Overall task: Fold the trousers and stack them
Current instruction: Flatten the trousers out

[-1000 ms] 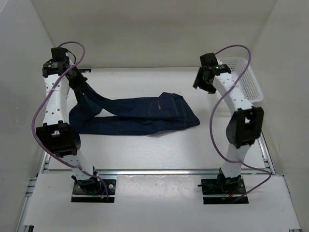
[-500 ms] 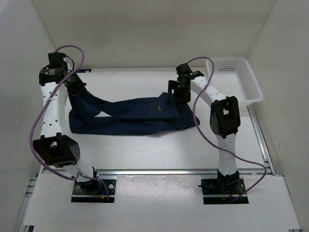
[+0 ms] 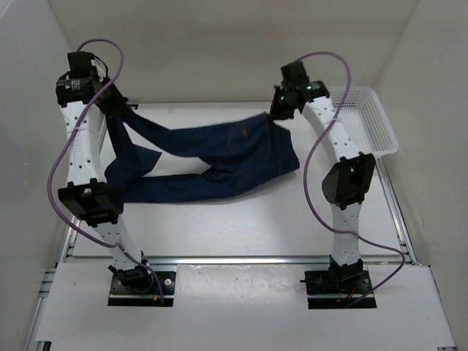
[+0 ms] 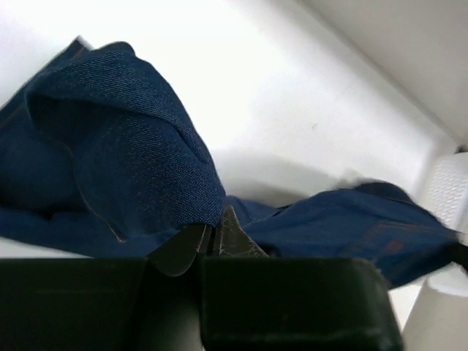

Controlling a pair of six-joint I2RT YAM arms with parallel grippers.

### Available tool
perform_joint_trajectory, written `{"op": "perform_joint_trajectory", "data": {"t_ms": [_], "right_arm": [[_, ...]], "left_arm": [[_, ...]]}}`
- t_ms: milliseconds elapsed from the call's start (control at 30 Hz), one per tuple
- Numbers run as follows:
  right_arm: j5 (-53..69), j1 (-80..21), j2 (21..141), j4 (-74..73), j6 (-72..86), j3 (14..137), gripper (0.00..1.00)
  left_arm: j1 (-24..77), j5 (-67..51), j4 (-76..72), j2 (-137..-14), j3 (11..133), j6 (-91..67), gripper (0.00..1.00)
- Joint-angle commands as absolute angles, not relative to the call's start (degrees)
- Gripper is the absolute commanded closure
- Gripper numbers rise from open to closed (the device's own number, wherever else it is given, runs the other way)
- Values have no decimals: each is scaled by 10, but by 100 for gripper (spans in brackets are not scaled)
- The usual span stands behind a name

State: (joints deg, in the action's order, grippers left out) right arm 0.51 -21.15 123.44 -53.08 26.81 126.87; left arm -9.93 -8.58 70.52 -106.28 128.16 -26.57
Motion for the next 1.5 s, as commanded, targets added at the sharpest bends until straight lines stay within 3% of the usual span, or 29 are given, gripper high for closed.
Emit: {"op": "perform_joint_trajectory", "data": {"t_ms": [0,100,167,300,367,400,433,467,500,533,567,633,700,767,800,867,933,1000,1033,1067,1100,1133,1167,1200,1233,1267,1467], "right_arm": [[-25,-175,1175,-553,265,1390,99],[-44,-175,1111,-541,265,1378,99],[-75,-175,1026,-503,271,1279,99],[-115,-180,837,-401,291,997,99],[-168,-180,721,-392,324,833,99],[-178,-180,681,-383,351,778,95],[-189,-180,643,-383,365,727,82],[-197,-180,569,-397,378,633,38],[-221,-180,535,-412,402,594,17],[-230,-180,505,-431,416,563,5],[-236,-180,453,-468,425,528,0],[-244,-180,418,-496,441,520,0],[-257,-180,398,-511,441,531,0],[-268,-180,398,-517,435,557,7],[-268,-180,412,-517,428,566,33],[-262,-180,426,-531,423,584,65],[-243,-180,439,-542,431,590,100],[-201,-180,444,-551,450,572,100],[-182,-180,437,-551,459,541,98],[-165,-180,432,-551,481,521,88],[-144,-180,432,-544,488,499,76],[-102,-180,425,-533,494,455,60],[-83,-180,425,-513,511,435,33],[-61,-173,425,-493,512,416,21],[-44,-166,439,-477,517,401,12],[-33,-161,449,-455,517,382,1],[64,-84,508,-368,523,303,2]], "left_arm": [[-98,-113,712,-1052,1390,-291,90],[-98,-124,700,-1024,1383,-307,90],[-98,-130,686,-986,1347,-313,90],[-98,-110,658,-874,1185,-318,90],[-98,-99,636,-819,1049,-318,90],[-98,-93,629,-761,1001,-318,90],[-98,-85,624,-735,907,-318,79],[-104,-78,624,-711,865,-318,67],[-104,-73,624,-672,827,-318,55],[-104,-64,624,-656,793,-309,37],[-104,-64,629,-639,735,-309,8],[-104,-52,635,-639,702,-309,0],[-104,-43,635,-646,693,-304,0],[-104,-28,642,-664,721,-298,5],[-104,-14,642,-677,729,-293,30],[-104,-3,642,-690,744,-293,64],[-104,8,649,-702,744,-298,90],[-118,8,655,-702,707,-298,90],[-123,8,646,-694,688,-298,90],[-123,8,639,-694,670,-298,88],[-123,3,631,-694,640,-312,75],[-123,-4,631,-694,645,-312,70],[-123,-4,631,-709,652,-306,54],[-123,-4,631,-714,652,-311,20],[-123,-11,631,-715,652,-319,7],[-128,-18,618,-734,645,-319,2],[-128,-66,568,-807,578,-377,1]]}}
